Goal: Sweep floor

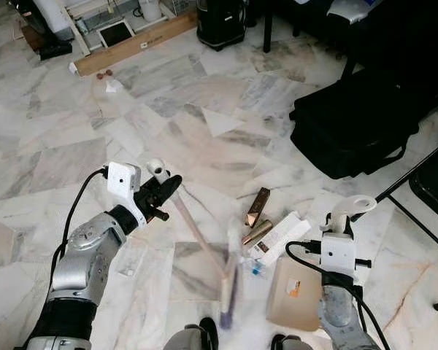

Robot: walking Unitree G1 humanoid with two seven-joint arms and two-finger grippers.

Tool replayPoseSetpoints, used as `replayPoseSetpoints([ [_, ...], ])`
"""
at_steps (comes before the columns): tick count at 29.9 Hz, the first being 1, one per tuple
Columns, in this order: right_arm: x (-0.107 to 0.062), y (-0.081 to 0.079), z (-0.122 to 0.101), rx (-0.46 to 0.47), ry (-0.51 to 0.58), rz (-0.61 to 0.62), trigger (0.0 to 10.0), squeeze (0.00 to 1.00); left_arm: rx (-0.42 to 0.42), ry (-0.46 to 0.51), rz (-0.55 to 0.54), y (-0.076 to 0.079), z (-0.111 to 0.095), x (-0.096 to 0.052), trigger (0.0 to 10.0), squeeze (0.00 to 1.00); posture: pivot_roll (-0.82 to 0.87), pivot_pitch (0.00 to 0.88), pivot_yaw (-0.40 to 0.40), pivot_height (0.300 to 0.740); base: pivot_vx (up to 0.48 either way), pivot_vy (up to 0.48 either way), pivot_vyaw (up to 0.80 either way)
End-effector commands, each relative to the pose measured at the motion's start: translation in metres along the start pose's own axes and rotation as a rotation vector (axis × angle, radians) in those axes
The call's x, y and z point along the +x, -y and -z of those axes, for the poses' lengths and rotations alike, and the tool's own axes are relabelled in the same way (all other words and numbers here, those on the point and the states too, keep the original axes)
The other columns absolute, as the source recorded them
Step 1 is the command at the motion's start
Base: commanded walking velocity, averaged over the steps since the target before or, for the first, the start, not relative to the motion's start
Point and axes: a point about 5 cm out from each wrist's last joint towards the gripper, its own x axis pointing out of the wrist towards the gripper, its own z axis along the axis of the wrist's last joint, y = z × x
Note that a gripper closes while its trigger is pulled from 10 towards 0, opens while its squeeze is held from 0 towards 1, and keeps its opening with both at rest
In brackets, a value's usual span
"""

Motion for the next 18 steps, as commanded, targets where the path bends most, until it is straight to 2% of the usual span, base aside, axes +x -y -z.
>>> replayPoseSetpoints([
  [1,-0.006,-0.005,0.004,-0.002,-0.024,-0.026,10.0,0.0,-0.029,-0.005,0.042,0.003,-0.001,-0.006,10.0,0.0,0.13,0.258,0.137,0.74,0.0,0.0,0.0],
  [8,-0.006,-0.007,0.004,-0.001,-0.031,-0.03,10.0,0.0,-0.067,-0.031,0.128,0.011,-0.01,-0.011,10.0,0.0,0.13,0.256,0.139,0.74,0.0,0.0,0.0],
  [10,-0.005,-0.008,0.004,-0.001,-0.034,-0.032,10.0,0.0,-0.002,-0.017,0.083,0.003,-0.019,-0.009,10.0,0.0,0.13,0.253,0.14,0.74,0.0,0.0,0.0],
  [13,-0.005,-0.008,0.004,-0.002,-0.036,-0.033,10.0,0.0,0.044,0.011,0.041,-0.004,-0.031,-0.008,10.0,0.0,0.13,0.252,0.141,0.74,0.0,0.0,0.0],
  [17,-0.005,-0.007,0.004,-0.003,-0.036,-0.032,10.0,0.0,0.059,0.067,0.023,-0.008,-0.05,-0.007,10.0,0.0,0.13,0.251,0.141,0.74,0.0,0.0,0.0],
  [18,-0.005,-0.007,0.004,-0.003,-0.037,-0.032,10.0,0.0,0.055,0.104,0.012,-0.011,-0.061,-0.007,10.0,0.0,0.13,0.251,0.141,0.74,0.0,0.0,0.0],
])
